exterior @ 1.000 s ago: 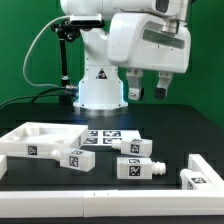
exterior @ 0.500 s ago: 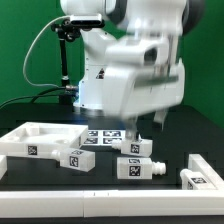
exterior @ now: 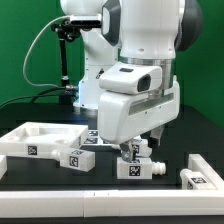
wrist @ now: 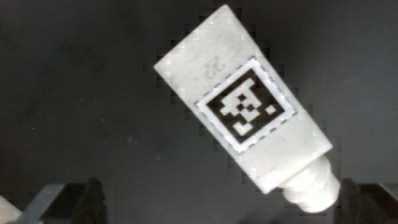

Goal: Assemble one leg

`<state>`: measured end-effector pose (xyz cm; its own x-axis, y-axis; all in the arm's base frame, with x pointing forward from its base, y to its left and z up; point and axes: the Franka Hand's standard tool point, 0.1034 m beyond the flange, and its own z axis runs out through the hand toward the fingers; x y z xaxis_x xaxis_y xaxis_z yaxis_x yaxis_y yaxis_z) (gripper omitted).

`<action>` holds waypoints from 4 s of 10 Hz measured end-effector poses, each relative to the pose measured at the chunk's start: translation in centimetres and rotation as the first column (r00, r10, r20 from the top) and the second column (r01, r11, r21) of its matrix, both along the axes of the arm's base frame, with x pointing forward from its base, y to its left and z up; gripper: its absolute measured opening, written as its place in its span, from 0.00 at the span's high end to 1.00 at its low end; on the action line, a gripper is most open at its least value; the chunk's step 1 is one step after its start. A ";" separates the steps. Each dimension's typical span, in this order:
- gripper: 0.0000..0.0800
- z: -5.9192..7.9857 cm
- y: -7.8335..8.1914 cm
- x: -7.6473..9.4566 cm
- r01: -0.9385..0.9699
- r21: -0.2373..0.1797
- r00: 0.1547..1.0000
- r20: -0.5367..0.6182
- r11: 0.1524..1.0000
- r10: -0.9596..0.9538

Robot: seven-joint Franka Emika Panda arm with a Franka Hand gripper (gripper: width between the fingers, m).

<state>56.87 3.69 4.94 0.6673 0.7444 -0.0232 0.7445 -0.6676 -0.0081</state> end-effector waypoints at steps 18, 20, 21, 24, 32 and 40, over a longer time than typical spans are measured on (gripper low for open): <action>0.65 0.2 -8.7 0.0 -0.260 0.003 0.966 0.003 0.966 0.260; 0.65 -1.4 -12.3 -0.8 -0.280 0.008 0.960 -0.009 0.960 0.280; 0.65 -2.2 -13.0 -1.1 -0.271 0.012 0.962 -0.015 0.962 0.272; 0.64 -3.2 -12.6 -1.5 -0.274 0.023 0.961 -0.028 0.961 0.275; 0.19 1.2 -4.6 3.1 0.154 0.005 0.986 -0.069 0.988 -0.153; 0.19 0.9 -1.2 4.9 0.278 0.028 0.960 -0.038 0.960 -0.277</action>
Offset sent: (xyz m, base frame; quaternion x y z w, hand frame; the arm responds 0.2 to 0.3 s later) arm -0.0060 -0.0063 -0.0419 -0.0519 0.0403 -0.1083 0.9919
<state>61.81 2.47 5.83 0.8468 0.5312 -0.0274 0.5293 -0.8466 -0.0555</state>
